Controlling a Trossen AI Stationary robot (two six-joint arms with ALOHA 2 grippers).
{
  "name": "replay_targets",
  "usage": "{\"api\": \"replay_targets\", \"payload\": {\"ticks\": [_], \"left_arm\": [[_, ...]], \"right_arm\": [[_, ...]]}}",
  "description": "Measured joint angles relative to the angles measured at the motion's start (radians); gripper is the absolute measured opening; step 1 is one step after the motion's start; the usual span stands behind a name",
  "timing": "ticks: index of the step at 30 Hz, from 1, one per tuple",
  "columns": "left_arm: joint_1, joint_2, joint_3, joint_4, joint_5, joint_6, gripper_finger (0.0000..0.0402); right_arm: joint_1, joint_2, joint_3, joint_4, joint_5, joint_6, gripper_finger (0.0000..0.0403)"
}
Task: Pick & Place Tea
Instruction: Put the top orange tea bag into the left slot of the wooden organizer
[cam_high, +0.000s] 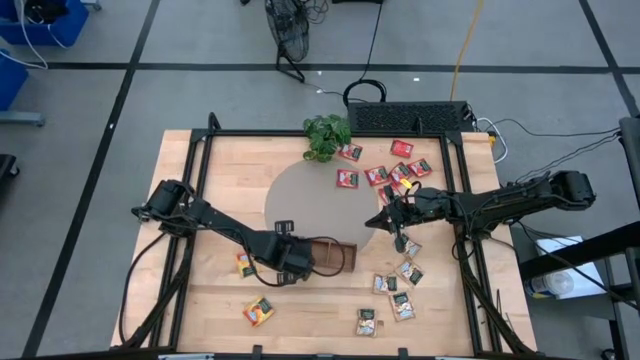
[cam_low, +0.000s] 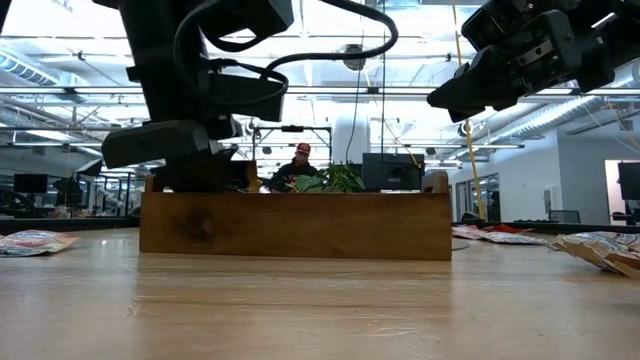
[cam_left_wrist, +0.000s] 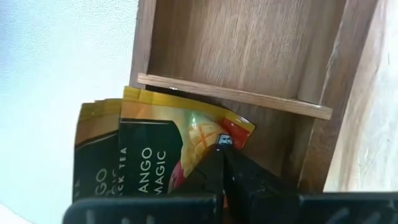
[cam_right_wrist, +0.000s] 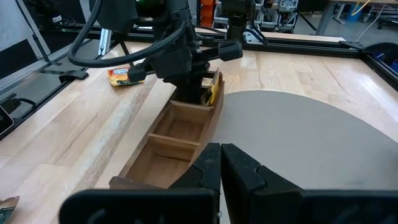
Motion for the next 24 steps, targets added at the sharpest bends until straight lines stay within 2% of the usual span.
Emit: {"api": "replay_targets", "payload": {"ticks": [15, 24], "left_arm": [[-0.012, -0.009, 0.000, -0.006, -0.075, -0.001, 0.0007], [-0.042, -0.049, 0.037, -0.062, -0.174, -0.012, 0.0006]], "right_arm": [[0.000, 0.000, 0.000, 0.000, 0.000, 0.018, 0.0000], [0.000, 0.000, 0.000, 0.000, 0.000, 0.019, 0.0000]]}}
